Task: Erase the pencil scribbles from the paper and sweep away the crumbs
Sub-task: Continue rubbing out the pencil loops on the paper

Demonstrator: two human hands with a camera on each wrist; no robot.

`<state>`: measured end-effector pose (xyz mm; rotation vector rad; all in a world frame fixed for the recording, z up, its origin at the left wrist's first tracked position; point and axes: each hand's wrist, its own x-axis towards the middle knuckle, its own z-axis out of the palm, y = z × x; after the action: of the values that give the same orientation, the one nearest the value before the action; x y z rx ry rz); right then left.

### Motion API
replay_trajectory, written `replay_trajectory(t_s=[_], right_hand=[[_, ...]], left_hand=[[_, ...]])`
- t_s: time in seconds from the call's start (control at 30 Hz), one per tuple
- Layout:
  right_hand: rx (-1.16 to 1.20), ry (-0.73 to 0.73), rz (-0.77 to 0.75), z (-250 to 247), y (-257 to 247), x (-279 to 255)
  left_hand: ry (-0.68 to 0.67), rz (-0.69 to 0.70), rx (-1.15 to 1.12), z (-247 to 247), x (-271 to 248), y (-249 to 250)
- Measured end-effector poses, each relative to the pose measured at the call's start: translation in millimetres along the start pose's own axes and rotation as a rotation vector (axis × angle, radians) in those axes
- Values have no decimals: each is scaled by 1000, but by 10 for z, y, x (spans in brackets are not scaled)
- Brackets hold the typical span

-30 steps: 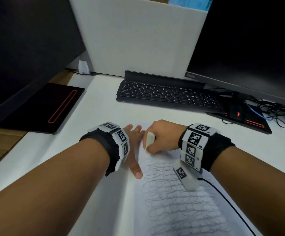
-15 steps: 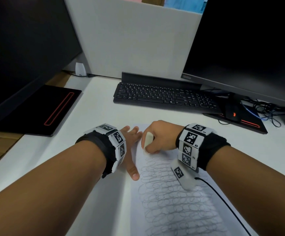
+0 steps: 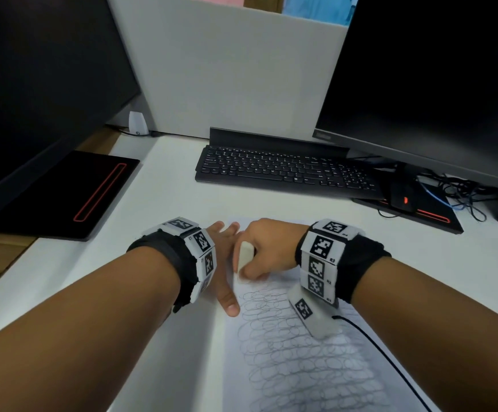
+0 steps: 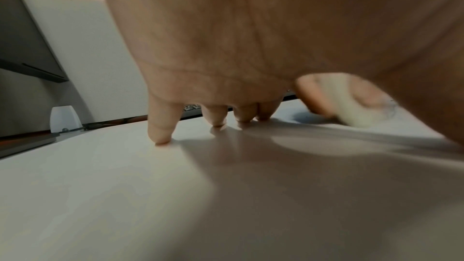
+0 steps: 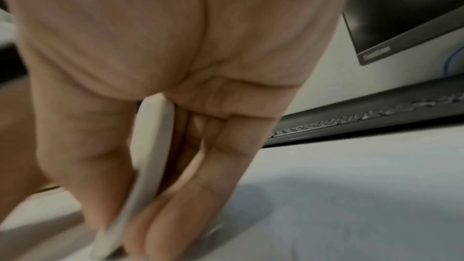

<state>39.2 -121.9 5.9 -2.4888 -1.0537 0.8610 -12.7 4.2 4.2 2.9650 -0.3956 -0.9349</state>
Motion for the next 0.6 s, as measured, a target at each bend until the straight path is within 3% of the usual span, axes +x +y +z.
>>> replay_trajectory(t_s=[0.1,0.23,0.4,0.53,0.6], right_hand=[[-44,72,-13,-49,-13,20],[-22,-66,-19,7,-17,-26],[-49,85,53,-77,126,-25],[-83,-53,14,-23,78,-69],[-84,4,39,-74,118,-51]], left_hand=[[-8,27,-15,35,46,-64],[-10,-38,18,15,12,-10],[7,-120,-5,72,53,-85],[-26,-119,23,47,63,-57],[-32,-114,43,22,49,-31]])
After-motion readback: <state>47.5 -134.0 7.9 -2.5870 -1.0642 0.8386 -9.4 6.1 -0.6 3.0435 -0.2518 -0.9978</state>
